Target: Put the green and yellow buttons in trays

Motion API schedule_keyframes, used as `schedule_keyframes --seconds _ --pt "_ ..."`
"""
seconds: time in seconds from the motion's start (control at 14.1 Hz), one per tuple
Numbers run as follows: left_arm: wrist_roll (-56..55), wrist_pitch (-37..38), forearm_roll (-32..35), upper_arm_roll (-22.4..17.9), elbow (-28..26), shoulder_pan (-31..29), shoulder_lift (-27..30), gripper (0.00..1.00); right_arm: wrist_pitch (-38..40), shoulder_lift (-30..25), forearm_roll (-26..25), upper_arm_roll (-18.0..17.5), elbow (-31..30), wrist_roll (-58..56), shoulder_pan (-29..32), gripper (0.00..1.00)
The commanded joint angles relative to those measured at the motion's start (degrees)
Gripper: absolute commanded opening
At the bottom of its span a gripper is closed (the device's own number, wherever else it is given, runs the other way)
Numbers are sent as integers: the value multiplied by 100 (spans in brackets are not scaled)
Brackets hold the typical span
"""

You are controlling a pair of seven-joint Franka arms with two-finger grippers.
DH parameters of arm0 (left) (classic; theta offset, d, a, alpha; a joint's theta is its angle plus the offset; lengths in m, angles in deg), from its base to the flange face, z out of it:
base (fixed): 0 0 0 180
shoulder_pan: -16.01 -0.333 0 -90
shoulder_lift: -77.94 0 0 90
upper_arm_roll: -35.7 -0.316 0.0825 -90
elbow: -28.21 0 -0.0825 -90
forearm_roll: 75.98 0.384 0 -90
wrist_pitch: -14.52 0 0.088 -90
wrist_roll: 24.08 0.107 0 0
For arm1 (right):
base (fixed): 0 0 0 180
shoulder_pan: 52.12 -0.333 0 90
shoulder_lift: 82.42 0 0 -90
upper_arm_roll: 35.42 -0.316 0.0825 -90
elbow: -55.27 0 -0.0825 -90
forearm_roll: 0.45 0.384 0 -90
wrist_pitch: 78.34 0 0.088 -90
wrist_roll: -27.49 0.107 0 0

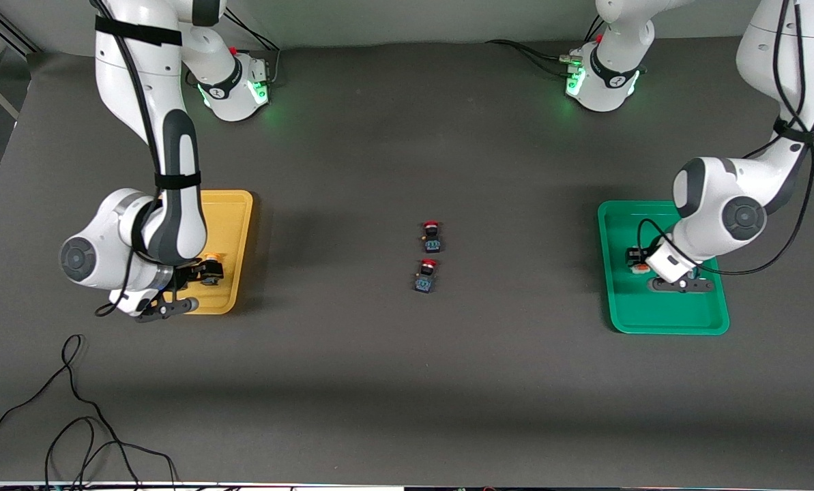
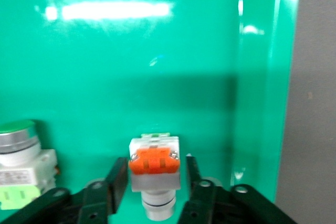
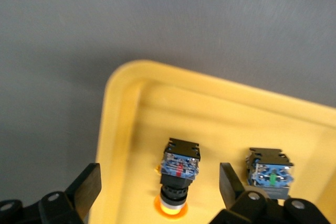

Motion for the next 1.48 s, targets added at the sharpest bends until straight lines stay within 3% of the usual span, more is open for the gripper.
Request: schedule_keyframes --seconds 0.0,0.21,0.42,0.57,0.71,0.85,0.99,1.2,1.41 --pt "157 96 34 20 -149 -41 417 100 675 -172 34 334 674 354 -82 100" --pt "43 1111 -44 64 148 29 1057 100 1195 -181 16 554 1412 645 -91 100" --pt "34 2764 -282 178 1000 100 1595 100 1827 -251 -80 695 2168 1048 -91 100" --pt "8 3582 -535 292 1571 109 1919 100 2451 -409 -413 748 2573 1540 -99 100" --pt "43 4346 -660 327 2378 91 2044 100 2751 -1039 -1044 556 2610 2137 -99 100" --pt "60 5050 -669 327 3135 91 2044 100 2822 -1768 -1922 -84 2540 2586 75 100" --pt "-1 5710 -660 327 3804 100 2018 100 2857 -2349 -2512 -856 2452 2798 627 100" --pt "-19 5958 -616 336 3860 109 2018 100 2981 -3070 -3199 -2209 2180 2974 1847 100" --pt "-10 6038 -625 345 3859 161 1991 100 2981 -3660 -3499 -3466 1777 2966 3253 100"
